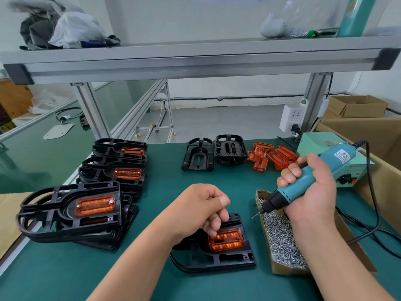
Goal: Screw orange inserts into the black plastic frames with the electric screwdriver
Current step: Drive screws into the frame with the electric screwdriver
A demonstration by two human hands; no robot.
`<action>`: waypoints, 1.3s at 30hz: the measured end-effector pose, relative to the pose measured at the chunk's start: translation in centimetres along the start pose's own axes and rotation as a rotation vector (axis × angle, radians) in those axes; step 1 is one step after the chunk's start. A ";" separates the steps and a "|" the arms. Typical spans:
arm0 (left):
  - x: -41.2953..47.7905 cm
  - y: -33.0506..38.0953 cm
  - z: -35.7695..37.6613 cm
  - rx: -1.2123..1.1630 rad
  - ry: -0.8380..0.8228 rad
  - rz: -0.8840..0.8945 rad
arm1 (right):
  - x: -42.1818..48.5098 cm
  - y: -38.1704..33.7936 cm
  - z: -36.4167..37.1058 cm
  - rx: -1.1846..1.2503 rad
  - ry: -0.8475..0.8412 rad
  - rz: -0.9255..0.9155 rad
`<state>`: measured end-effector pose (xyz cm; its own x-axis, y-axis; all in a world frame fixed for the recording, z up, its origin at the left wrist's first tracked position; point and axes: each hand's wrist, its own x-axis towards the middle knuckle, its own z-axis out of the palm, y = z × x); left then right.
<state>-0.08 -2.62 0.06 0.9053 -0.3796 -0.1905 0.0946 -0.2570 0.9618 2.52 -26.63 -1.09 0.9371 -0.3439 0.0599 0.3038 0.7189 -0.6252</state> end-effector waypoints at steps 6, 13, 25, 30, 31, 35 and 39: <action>0.0 0.0 0.2 0.060 -0.002 0.011 | 0.0 0.0 0.0 0.007 -0.007 0.001; -0.1 0.2 0.5 0.076 0.018 0.024 | 0.0 0.1 -0.1 0.010 -0.032 0.006; 0.2 -0.4 0.4 0.038 0.029 0.002 | -0.1 0.1 0.1 0.007 -0.046 0.007; 0.1 0.1 0.6 0.004 -0.001 0.021 | 0.0 0.2 0.1 -0.003 -0.050 0.004; 0.1 0.1 0.5 -0.001 0.003 0.029 | 0.0 0.2 0.1 -0.007 -0.048 0.005; 0.0 0.2 0.5 0.009 -0.009 0.044 | -0.1 0.2 0.2 -0.006 -0.049 0.010; -0.1 0.1 0.7 0.025 -0.037 0.042 | -0.3 0.3 0.4 0.000 -0.053 0.020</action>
<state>-0.46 -3.25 0.04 0.8923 -0.4231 -0.1576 0.0462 -0.2616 0.9641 2.44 -26.04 -1.01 0.9507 -0.2970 0.0891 0.2853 0.7249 -0.6270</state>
